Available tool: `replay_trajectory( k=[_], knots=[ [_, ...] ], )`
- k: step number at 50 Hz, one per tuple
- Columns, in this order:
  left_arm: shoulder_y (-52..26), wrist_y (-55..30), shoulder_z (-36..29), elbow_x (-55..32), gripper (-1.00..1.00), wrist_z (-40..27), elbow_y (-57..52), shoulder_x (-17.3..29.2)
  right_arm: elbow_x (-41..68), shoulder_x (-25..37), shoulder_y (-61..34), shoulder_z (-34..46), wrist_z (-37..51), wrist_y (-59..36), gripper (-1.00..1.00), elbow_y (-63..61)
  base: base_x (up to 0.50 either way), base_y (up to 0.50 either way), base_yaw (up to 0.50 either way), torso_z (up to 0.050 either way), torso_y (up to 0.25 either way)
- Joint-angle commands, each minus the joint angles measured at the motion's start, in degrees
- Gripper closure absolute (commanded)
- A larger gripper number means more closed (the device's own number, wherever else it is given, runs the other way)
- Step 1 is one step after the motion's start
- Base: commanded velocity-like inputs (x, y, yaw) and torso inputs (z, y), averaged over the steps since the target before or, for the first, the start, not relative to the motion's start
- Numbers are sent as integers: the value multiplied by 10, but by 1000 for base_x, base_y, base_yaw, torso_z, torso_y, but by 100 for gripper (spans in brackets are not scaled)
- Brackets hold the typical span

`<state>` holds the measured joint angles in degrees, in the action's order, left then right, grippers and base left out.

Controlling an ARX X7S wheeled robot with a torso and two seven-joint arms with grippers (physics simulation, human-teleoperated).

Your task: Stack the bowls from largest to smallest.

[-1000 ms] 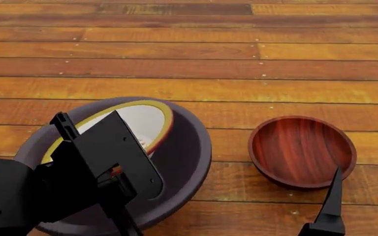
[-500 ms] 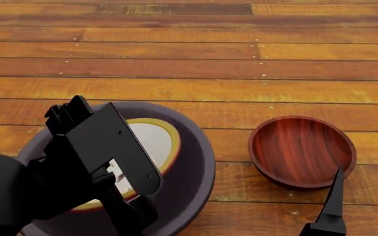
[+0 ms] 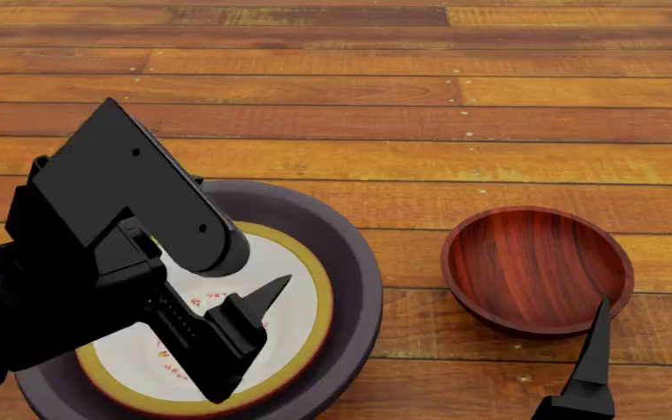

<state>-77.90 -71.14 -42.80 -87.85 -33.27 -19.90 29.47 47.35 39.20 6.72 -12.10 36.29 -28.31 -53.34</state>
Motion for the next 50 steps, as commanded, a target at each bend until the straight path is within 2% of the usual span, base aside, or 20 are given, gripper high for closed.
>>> replay_trajectory(
  k=[1, 2, 3, 10, 11, 13, 16, 18, 20, 22, 24, 26, 29, 32, 36, 38, 41, 42, 46, 50],
  knots=[
    [84, 88, 149, -93, -100, -78, -85, 101, 17, 12, -4, -19, 14, -29, -100, -2, 0, 0, 0, 0, 0],
    [152, 134, 231, -92, -100, -83, -141, 149, 24, 16, -7, -21, 20, -34, -100, -5, 0, 0, 3, 0, 0],
    [193, 165, 264, -90, -100, -86, -160, 166, 25, 19, -9, -22, 26, -40, -100, -7, 0, 0, 3, 0, 0],
    [341, 260, 401, -94, -100, -84, -226, 236, 24, 23, -18, -4, 31, -53, -100, -4, 0, 0, 0, 0, 0],
    [389, 284, 443, -88, -100, -86, -243, 243, 25, 28, -22, 2, 35, -62, -100, -1, 0, 0, 0, 0, 0],
    [509, 307, 528, -30, -100, -65, -289, 247, 34, 39, -32, 3, 49, -81, -100, -5, 0, 0, 0, 0, 0],
    [605, 318, 597, 46, -100, -44, -319, 236, 42, 48, -38, 1, 56, -89, -100, -14, 0, 0, 0, 0, 0],
    [695, 338, 670, 93, -100, -23, -331, 203, 44, 56, -44, 11, 61, -102, -100, -16, 0, 0, 0, 0, 0],
    [746, 344, 697, 135, -100, 3, -340, 181, 51, 64, -49, 10, 68, -113, -100, -15, 0, 0, 0, 0, 0],
    [795, 355, 706, 199, -100, 39, -350, 150, 99, 90, -65, -19, 92, -133, -100, -20, 0, 0, 0, 0, 0],
    [800, 350, 683, 249, -100, 55, -353, 148, 145, 113, -87, -37, 111, -151, -100, -12, 0, 0, 0, 0, 0],
    [806, 362, 693, 241, -100, 53, -342, 132, 194, 144, -125, -32, 138, -184, -100, 10, 0, 0, 0, 0, 0],
    [835, 369, 685, 302, -100, 74, -340, 121, 299, 201, -169, -64, 164, -197, -100, 29, 0, 0, 0, 0, 0],
    [838, 374, 702, 287, -100, 71, -340, 121, 353, 239, -192, -80, 160, -201, -100, 44, 0, 0, 0, 0, 0],
    [846, 377, 713, 282, -100, 71, -346, 123, 435, 328, -288, -27, 158, -211, -100, 85, 0, 0, 0, 0, 0],
    [845, 376, 719, 272, -100, 66, -341, 125, 447, 355, -366, 39, 143, -222, -100, 106, 0, 0, 0, 0, 0],
    [847, 375, 715, 275, -100, 66, -338, 124, 478, 325, -604, 199, 116, -358, -100, 156, 0, 0, 0, 0, 0],
    [846, 375, 715, 274, -100, 66, -338, 125, 485, 312, -644, 219, 115, -379, -100, 170, 0, 0, 0, 0, 0],
    [848, 374, 718, 267, -100, 65, -340, 127, 450, 269, -741, 287, 57, -470, -100, 220, 0, 0, 0, 0, 0],
    [854, 376, 726, 262, -100, 63, -342, 127, 335, 227, -842, 370, -83, -544, -100, 257, 0, 0, 0, 0, 0]
  ],
)
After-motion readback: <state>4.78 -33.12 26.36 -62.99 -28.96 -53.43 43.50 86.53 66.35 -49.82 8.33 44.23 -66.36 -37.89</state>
